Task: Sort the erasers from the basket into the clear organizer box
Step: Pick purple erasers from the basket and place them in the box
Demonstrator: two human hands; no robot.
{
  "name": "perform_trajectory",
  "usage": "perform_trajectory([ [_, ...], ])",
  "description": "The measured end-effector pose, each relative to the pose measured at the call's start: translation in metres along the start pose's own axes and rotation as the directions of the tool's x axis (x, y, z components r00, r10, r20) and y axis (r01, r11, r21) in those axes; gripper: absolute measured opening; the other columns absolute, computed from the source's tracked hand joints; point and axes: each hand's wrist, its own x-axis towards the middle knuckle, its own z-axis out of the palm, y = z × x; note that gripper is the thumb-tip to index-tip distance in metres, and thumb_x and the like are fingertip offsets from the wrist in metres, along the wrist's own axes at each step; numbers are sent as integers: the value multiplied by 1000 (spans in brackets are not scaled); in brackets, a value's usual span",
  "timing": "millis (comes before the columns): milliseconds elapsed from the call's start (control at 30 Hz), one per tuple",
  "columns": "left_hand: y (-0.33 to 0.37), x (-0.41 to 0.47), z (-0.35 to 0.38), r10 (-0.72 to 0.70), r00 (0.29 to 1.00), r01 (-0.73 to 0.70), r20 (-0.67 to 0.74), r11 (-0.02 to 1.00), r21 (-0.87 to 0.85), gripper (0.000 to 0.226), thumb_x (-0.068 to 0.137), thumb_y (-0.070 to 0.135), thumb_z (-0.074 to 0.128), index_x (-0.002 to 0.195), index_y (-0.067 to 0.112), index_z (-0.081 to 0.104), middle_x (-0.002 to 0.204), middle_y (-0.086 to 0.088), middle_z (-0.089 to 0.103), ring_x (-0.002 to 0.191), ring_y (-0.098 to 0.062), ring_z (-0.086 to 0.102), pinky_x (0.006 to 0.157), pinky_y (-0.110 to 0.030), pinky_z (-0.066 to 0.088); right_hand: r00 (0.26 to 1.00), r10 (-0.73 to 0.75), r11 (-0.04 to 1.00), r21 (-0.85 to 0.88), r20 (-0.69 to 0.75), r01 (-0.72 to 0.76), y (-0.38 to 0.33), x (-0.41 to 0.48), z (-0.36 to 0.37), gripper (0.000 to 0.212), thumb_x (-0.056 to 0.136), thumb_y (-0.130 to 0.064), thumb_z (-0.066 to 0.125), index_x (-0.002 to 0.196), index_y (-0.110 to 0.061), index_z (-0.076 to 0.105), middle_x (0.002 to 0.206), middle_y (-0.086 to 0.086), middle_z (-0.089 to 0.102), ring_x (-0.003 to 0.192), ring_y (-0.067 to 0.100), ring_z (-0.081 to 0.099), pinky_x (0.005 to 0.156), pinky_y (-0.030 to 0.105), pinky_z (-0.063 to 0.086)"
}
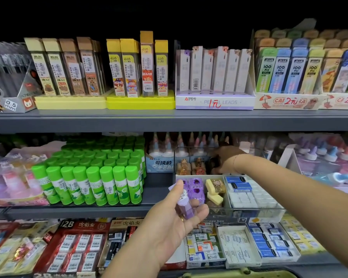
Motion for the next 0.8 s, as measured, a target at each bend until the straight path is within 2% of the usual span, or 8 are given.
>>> perform_trajectory([
  [200,0,1,0,1,1000,-1,-6,1000,-4,38,86,27,66,105,-5,59,79,-24,64,64,-33,69,54,-36,58,992,21,999,35,-124,-17,-1,4,13,62,82,-39,68,138,-33,43,126,10,57,105,28,61,86,31,52],
  [333,0,3,-3,1,1000,-1,-15,1000,-3,38,85,28,66,103,-5,58,81,-24,64,66,-33,68,54,-35,58,992,44,999,-13,-120,-46,-1,9,15,69,82,-43,68,142,-28,39,126,9,59,107,27,60,84,32,51],
  [433,-1,4,-3,0,1000,0,-16,1000,-7,38,84,28,66,101,-5,58,78,-23,64,65,-33,68,53,-35,58,989,60,996,-55,-135,-68,-2,10,16,72,82,-46,66,144,-31,34,128,7,57,109,26,60,81,32,51],
  [533,-1,5,-3,-5,1000,5,-11,1000,-8,38,84,29,67,100,-5,59,79,-24,64,66,-33,69,53,-35,58,986,75,996,-30,-152,-81,-3,10,20,60,84,-41,66,138,-30,43,121,7,60,105,27,60,81,32,50],
  [633,0,5,-4,-4,1000,4,-10,1000,-9,40,81,29,69,102,-4,59,83,-24,64,68,-34,69,54,-36,58,990,59,998,-4,-127,-60,-2,12,20,59,85,-37,66,139,-28,43,126,10,58,108,27,60,86,33,50],
  [733,1,4,-6,1,1000,-2,-17,1000,-10,40,79,29,69,101,-4,59,82,-24,64,67,-35,69,54,-36,58,994,43,997,66,-100,-36,2,11,17,43,84,-42,66,122,-23,61,116,5,63,103,25,61,86,31,50],
  [800,0,5,-6,1,1000,-1,-20,1000,-6,41,79,29,69,101,-5,59,81,-24,65,67,-35,69,54,-36,58,997,18,996,88,-80,-11,6,10,16,35,87,-41,63,117,-23,65,118,3,63,104,24,60,88,30,49],
])
